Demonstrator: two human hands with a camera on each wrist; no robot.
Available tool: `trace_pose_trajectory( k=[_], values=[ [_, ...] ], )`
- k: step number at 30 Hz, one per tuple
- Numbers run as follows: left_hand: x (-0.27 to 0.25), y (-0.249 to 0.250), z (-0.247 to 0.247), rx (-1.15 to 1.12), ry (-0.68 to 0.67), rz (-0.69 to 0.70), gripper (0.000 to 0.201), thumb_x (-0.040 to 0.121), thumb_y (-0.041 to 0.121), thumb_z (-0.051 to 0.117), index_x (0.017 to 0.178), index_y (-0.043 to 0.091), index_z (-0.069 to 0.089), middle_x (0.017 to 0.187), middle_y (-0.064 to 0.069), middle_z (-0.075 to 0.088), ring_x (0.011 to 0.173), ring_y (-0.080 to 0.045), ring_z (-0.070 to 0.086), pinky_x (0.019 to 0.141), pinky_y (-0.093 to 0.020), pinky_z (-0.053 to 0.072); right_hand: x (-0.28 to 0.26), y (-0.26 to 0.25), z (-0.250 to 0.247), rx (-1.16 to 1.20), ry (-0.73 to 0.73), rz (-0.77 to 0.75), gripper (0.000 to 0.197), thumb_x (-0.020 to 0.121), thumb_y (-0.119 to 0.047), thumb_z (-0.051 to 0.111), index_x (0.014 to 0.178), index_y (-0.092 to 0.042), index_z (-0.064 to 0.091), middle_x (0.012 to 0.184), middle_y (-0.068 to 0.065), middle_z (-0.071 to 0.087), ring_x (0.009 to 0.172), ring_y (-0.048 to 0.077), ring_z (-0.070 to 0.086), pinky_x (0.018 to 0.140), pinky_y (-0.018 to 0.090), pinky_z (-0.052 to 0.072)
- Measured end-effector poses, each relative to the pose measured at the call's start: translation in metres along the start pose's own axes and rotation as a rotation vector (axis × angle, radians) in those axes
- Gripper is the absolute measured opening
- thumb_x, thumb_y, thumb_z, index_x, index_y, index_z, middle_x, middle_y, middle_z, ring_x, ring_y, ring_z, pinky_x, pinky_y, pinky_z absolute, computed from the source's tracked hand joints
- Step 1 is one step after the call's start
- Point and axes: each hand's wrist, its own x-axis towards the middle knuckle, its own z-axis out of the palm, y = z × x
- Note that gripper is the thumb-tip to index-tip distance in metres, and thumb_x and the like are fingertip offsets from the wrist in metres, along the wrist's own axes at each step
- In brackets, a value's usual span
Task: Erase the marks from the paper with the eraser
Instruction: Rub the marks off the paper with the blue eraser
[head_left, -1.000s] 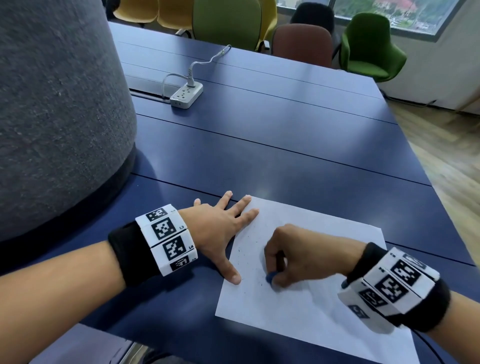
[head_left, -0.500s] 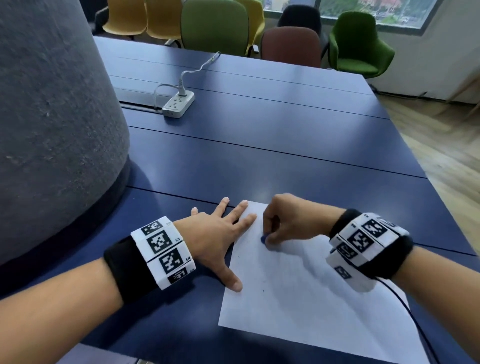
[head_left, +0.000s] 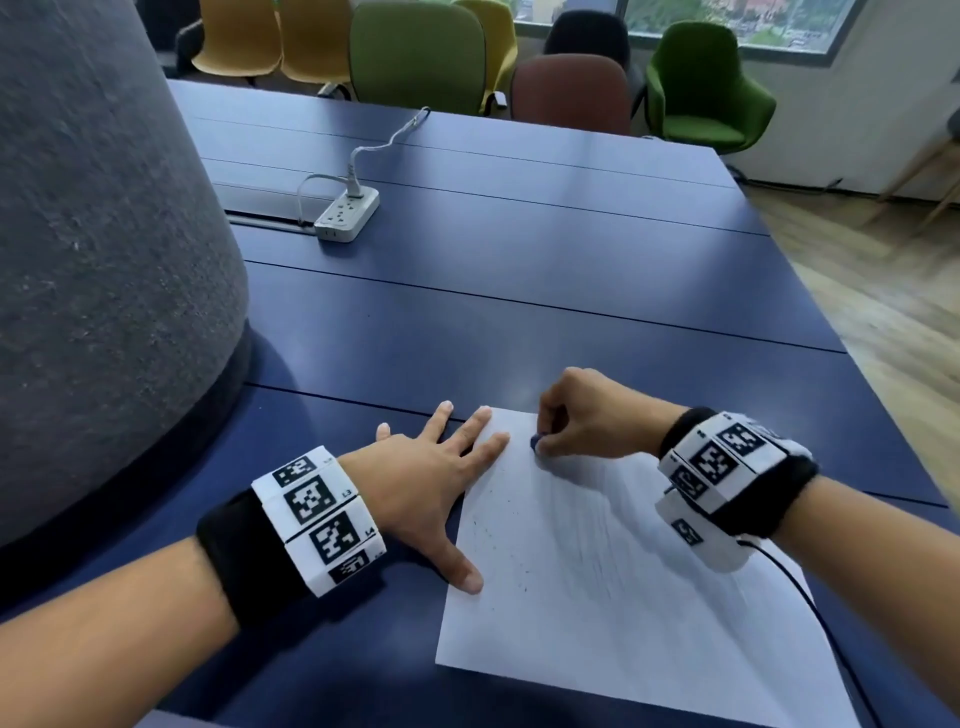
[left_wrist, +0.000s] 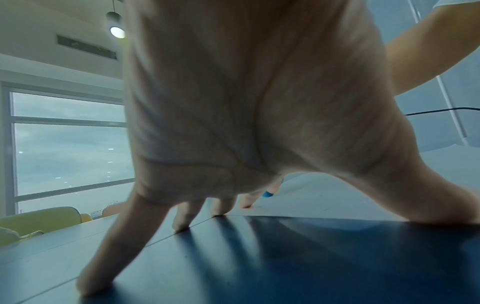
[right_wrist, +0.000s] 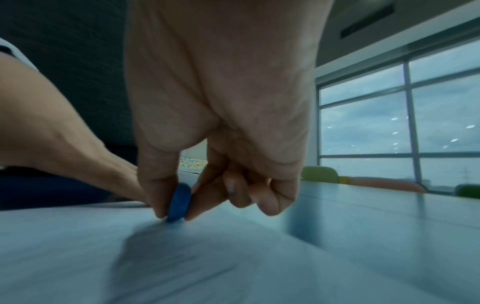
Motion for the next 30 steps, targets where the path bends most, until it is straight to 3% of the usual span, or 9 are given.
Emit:
trace_pose_trajectory(
  k=[4,9,13,18,22,26,30],
  values=[
    [0.0,0.001,0.0,-0.002,-0.008,-0.002,0.141,0.056,0.081,0.071,0.15,0.034,-0.023,0.153,0.016,-0.038,0.143,-0.023,-0.031,0.106,-0.074,0.012,-0.014,-0.012,0.012,0.026,-0.174,-0.044,0.015,0.074,-0.025,0.078,0.067,-0.015,0.068,0.059,-0.008,0.061,0.05,0.003,0.049,0.051,0.017,0.042],
    [0.0,0.0,0.0,-0.004,-0.003,0.005,0.14,0.055,0.081,0.071,0.15,0.035,-0.022,0.153,0.017,-0.037,0.144,-0.023,-0.031,0.105,-0.075,0.012,-0.002,0.002,-0.003,0.026,0.012,0.029,0.013,0.077,-0.021,0.076,0.072,-0.01,0.071,0.063,-0.005,0.063,0.053,0.002,0.051,0.054,0.019,0.044],
    [-0.001,0.001,0.0,-0.001,0.0,-0.003,0.14,0.056,0.08,0.071,0.151,0.035,-0.021,0.153,0.016,-0.037,0.144,-0.023,-0.03,0.105,-0.074,0.013,-0.013,-0.007,0.007,0.011,-0.155,-0.007,0.013,0.075,-0.02,0.075,0.07,-0.01,0.071,0.062,-0.005,0.065,0.051,0.003,0.052,0.052,0.019,0.045],
    [-0.001,0.001,0.0,-0.011,-0.004,0.002,0.14,0.055,0.081,0.071,0.15,0.035,-0.022,0.153,0.018,-0.037,0.143,-0.022,-0.031,0.105,-0.075,0.012,-0.003,0.005,-0.005,-0.016,0.021,0.03,0.012,0.077,-0.02,0.075,0.071,-0.011,0.072,0.064,-0.003,0.064,0.056,0.004,0.052,0.057,0.024,0.046],
    [-0.001,0.001,0.0,-0.013,-0.008,0.001,0.14,0.055,0.081,0.071,0.15,0.035,-0.022,0.153,0.017,-0.037,0.143,-0.022,-0.032,0.105,-0.075,0.012,-0.009,-0.002,0.001,-0.023,-0.091,0.004,0.013,0.076,-0.02,0.075,0.07,-0.01,0.071,0.063,-0.003,0.066,0.054,0.004,0.053,0.053,0.019,0.045],
    [0.0,0.002,0.0,0.001,-0.013,0.001,0.14,0.056,0.081,0.07,0.15,0.035,-0.022,0.152,0.017,-0.038,0.143,-0.022,-0.031,0.105,-0.075,0.013,-0.001,0.006,-0.006,-0.008,0.045,0.051,0.011,0.077,-0.019,0.074,0.072,-0.009,0.072,0.063,-0.005,0.063,0.059,0.009,0.055,0.049,0.016,0.041],
    [0.0,0.001,-0.001,-0.003,-0.011,-0.001,0.14,0.056,0.081,0.07,0.15,0.035,-0.022,0.153,0.017,-0.038,0.143,-0.022,-0.031,0.105,-0.075,0.013,-0.012,-0.006,0.002,-0.045,-0.133,-0.011,0.013,0.075,-0.02,0.075,0.07,-0.008,0.071,0.066,0.001,0.068,0.057,0.008,0.055,0.053,0.021,0.045]
  ],
)
